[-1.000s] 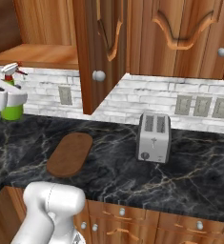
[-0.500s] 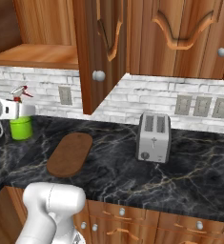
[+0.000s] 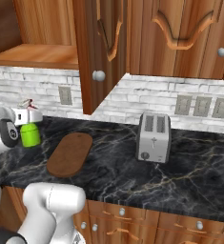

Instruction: Grab the spray bottle from the cabinet, then place it next to the cutting board for sanitizing. Then grab the dish brush from the countertop next to the sink and place it next to the cutting board.

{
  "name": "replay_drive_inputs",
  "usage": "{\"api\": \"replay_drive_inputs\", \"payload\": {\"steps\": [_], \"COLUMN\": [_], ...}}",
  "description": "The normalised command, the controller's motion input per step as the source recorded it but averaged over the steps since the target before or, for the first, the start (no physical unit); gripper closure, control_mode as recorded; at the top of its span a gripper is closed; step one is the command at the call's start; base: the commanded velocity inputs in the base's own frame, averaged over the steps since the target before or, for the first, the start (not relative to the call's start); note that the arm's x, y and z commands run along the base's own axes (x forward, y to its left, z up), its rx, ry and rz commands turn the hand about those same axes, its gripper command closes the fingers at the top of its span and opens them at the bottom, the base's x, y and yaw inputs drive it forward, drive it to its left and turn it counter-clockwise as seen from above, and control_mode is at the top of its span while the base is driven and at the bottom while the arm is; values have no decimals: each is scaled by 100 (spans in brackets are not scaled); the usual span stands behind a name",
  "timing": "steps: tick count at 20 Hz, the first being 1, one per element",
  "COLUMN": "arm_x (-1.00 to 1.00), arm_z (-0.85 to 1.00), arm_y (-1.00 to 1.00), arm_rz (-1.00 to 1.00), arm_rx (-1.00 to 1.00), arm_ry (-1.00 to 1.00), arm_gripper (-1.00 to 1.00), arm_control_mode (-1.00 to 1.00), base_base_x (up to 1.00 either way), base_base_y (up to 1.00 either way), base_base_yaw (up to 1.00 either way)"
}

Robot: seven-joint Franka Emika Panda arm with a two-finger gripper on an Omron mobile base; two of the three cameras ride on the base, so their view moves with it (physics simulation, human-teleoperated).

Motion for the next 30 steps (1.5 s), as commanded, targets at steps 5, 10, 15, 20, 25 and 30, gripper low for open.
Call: {"api": "replay_drive_inputs", "payload": {"steps": [5,10,15,20,25,30], "arm_x": [48,42,45,42,28,29], "arm_z": [-52,-35,-29,-31,-28,-43], "arm_y": [23,16,10,9,0,11], "arm_rz": [15,16,20,16,1,0], "arm_rx": [0,0,4,7,4,5], "arm_ry": [-10,-16,-7,-1,1,4], "arm_gripper": [100,100,100,100,100,100], "arm_control_mode": [-100,-100,-100,-100,-100,-100], "base_base_x": [0,0,0,0,0,0], "base_base_y": [0,0,0,0,0,0], "base_base_yaw": [0,0,0,0,0,0]}}
